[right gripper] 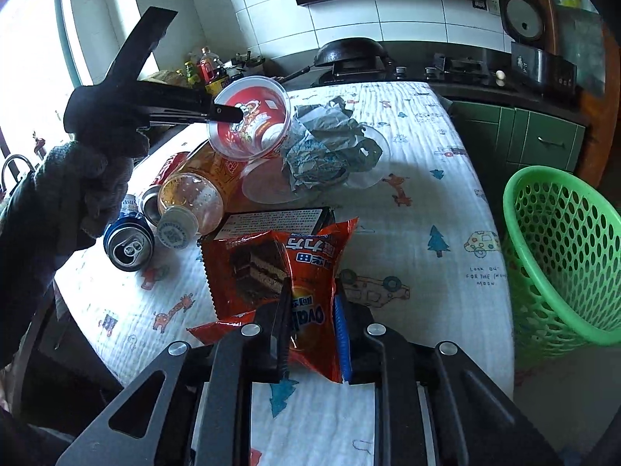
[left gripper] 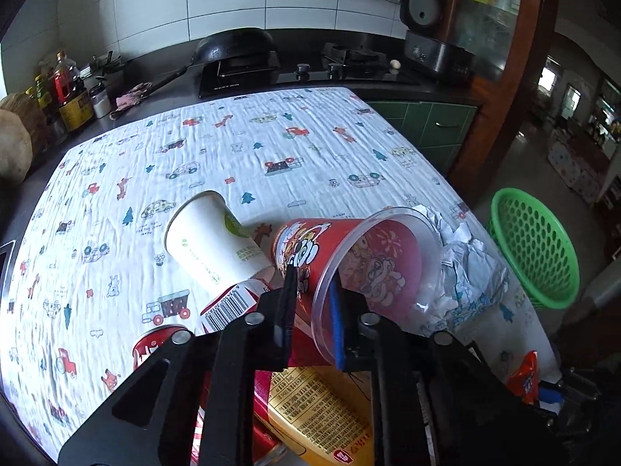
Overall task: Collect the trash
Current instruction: 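Carry both items to the green basket and open each tool to drop them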
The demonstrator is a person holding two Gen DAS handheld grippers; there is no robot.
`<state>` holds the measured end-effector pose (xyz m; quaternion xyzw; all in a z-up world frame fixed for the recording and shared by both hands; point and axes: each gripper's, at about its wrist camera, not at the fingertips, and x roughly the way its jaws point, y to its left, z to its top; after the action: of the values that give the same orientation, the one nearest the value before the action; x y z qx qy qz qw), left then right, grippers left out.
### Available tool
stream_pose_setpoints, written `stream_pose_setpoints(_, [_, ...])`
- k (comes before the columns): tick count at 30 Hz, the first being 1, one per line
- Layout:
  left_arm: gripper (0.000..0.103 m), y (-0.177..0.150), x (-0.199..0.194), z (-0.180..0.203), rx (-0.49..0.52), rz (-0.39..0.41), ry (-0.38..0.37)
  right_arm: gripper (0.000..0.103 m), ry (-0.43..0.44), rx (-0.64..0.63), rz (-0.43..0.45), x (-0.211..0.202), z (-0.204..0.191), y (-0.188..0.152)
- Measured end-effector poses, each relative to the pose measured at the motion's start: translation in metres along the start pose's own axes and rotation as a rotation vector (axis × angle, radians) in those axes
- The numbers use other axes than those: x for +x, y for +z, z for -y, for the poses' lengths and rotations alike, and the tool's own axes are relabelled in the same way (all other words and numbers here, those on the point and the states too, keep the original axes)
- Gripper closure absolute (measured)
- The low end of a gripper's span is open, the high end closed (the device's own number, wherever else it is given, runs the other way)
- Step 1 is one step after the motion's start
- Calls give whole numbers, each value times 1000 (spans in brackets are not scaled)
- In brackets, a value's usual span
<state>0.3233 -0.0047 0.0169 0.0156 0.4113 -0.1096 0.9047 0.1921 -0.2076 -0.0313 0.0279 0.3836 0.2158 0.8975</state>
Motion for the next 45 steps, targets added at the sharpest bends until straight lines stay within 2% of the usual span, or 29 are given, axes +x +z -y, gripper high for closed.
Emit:
stream_pose_setpoints(8, [98,-5,-20,-2,-8,41,-4,85,-20,7,54,-20,4,11])
stream_pose_setpoints(16, [99,-3,-52,3,-4,94,-40,85,-88,64,116,-46,35,21])
stream_pose_setpoints(26, [99,16,-92,45,69,172,-140,85,-328,218,149,-69,128,29])
stream_pose_setpoints(31, [99,31,-87,83,105,175,-210,85,-450,287,120,-66,180,28])
stream_pose_setpoints(36, [99,46,-71,126,142,162,-273,83,-494,357,78,-57,226,20])
stream_pose_setpoints(37, [99,49,-67,136,150,157,-287,81,-509,370,75,-56,232,18])
stream_pose_setpoints(38, [99,50,-63,145,158,154,-297,74,-511,381,73,-55,238,15])
stream_pose_setpoints(40, [99,55,-53,163,175,143,-320,70,-520,395,75,-55,248,10])
stream_pose_setpoints(42, [99,60,-42,179,188,129,-343,55,-516,406,77,-55,254,7])
stream_pose_setpoints(45, [99,63,-27,204,207,106,-374,51,-533,405,90,-60,259,4])
